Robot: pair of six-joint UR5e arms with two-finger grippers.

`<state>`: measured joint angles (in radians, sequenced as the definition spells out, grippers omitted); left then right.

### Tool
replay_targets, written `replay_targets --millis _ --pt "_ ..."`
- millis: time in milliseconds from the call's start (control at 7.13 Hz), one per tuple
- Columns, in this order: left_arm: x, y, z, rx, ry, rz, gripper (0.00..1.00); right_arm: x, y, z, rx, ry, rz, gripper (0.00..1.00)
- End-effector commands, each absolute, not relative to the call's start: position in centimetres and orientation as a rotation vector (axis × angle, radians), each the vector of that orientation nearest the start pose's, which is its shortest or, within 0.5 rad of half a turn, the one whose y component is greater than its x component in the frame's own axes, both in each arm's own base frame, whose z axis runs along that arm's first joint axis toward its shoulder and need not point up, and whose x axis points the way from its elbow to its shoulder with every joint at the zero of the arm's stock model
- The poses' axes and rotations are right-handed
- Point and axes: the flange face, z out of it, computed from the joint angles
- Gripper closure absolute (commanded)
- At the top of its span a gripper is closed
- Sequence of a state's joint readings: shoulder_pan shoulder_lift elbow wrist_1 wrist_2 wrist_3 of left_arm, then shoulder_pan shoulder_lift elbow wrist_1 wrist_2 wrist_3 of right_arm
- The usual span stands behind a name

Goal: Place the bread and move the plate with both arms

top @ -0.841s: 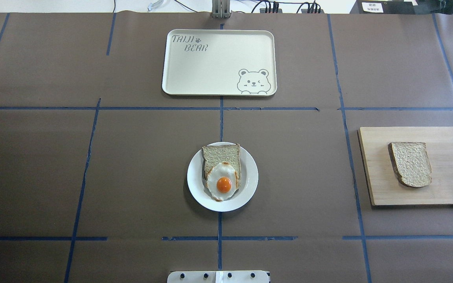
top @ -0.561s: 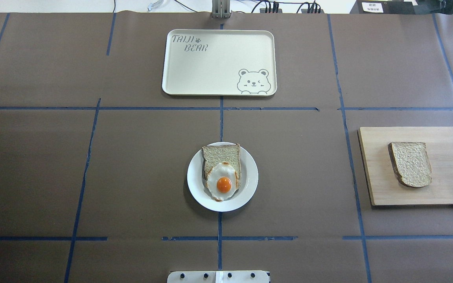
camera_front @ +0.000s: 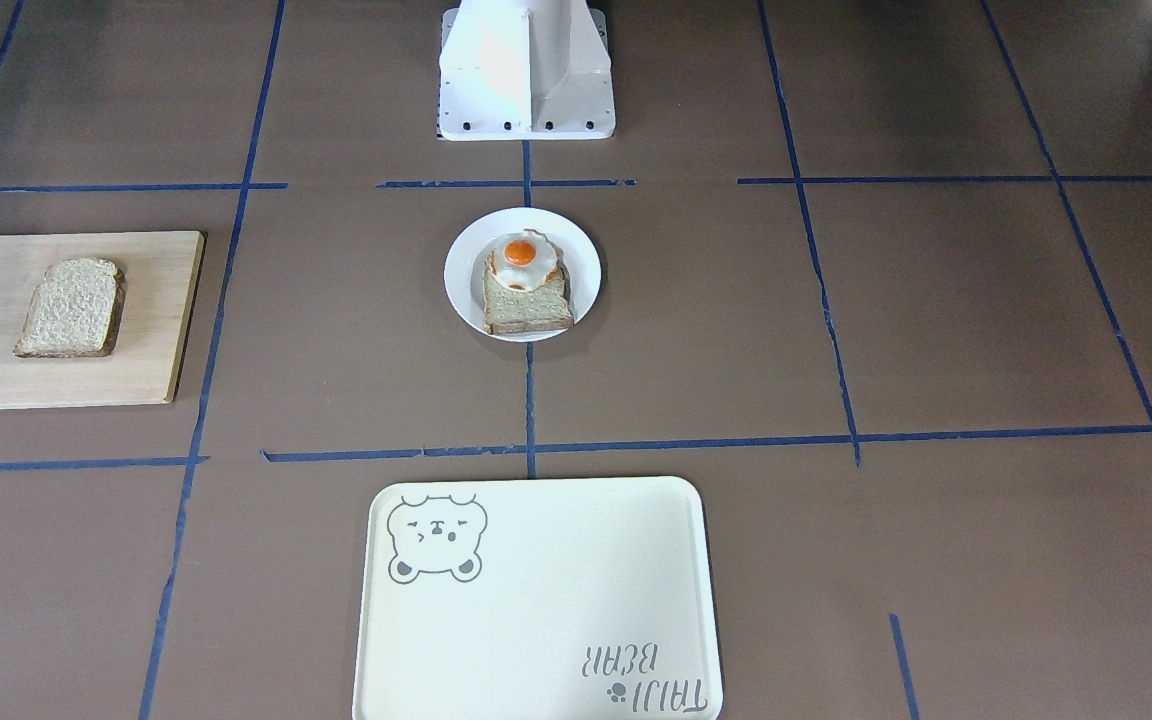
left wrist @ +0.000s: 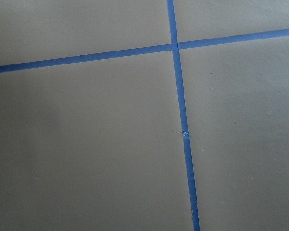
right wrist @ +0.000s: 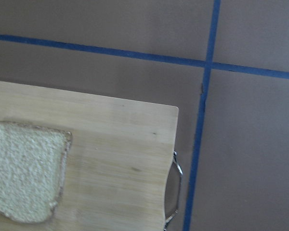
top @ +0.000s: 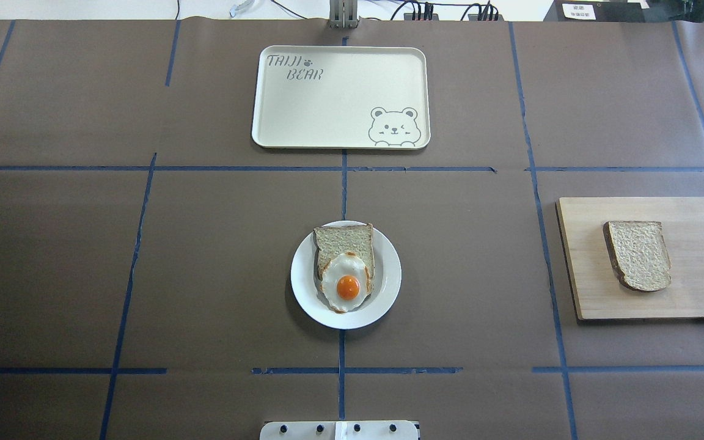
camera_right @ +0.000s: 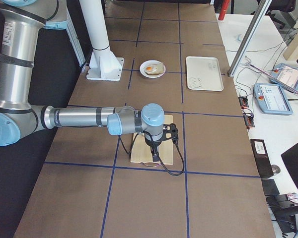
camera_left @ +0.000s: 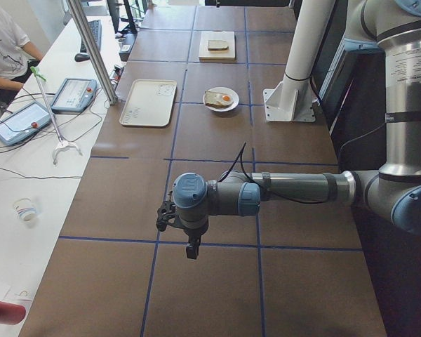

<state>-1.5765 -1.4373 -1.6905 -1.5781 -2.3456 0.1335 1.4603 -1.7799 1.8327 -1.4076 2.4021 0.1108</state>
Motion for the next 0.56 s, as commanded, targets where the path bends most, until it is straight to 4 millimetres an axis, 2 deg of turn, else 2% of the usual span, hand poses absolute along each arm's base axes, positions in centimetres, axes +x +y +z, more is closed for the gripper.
replay_targets --millis 0,140,421 --pt "-6.0 -43.5 66.1 0.043 0.776 0.131 0.0 -3.5 -42.7 58.0 0.121 -0.982 0.015 0.0" --pt "-5.6 -43.6 66.1 0.039 0.776 0.142 0.0 -7.4 -42.3 58.0 0.112 -1.012 0.018 0.0" --pt "-4.8 -43.8 66.0 0.052 0.774 0.165 0.0 -13.2 -41.1 58.1 0.14 -1.05 0.093 0.0"
